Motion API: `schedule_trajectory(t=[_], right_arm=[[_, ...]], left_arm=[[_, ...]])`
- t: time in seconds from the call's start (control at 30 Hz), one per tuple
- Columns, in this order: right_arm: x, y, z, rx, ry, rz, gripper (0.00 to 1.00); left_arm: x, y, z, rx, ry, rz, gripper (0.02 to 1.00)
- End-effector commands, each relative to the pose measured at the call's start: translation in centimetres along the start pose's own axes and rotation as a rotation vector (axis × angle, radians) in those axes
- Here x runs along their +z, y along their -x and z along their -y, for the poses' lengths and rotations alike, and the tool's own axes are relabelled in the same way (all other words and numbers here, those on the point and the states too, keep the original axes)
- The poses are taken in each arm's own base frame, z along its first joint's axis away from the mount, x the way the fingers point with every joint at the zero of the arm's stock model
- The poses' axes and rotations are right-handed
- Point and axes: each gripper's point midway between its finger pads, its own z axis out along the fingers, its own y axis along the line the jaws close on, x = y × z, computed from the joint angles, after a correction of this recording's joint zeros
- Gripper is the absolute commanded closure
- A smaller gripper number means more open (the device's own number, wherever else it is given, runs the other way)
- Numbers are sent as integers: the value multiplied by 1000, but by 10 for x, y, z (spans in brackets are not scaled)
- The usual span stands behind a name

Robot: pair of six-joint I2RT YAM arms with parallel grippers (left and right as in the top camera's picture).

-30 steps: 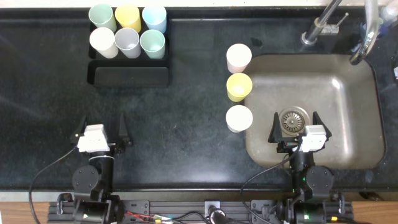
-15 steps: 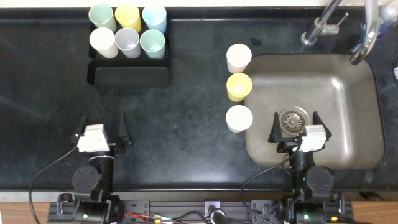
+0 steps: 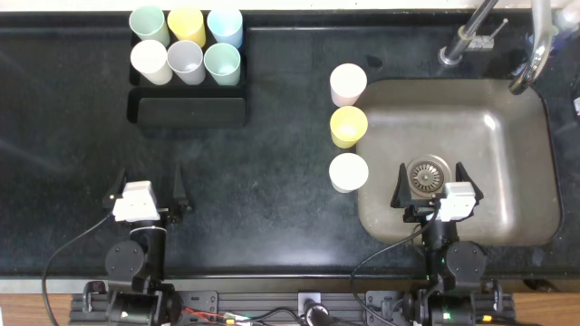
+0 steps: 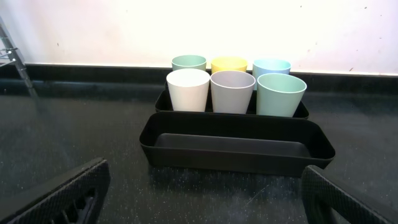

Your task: Store Cups

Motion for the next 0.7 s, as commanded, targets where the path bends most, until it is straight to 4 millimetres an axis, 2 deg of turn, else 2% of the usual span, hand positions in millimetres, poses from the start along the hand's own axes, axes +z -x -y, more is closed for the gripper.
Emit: schedule_trajectory(t=[0.03, 0.7], right_arm=[[0, -1, -2, -4, 10, 8, 3], [0, -1, -2, -4, 10, 8, 3]], left_arm=[[0, 1, -4, 16, 19, 7, 18], [-1, 2, -5, 16, 25, 12, 20]])
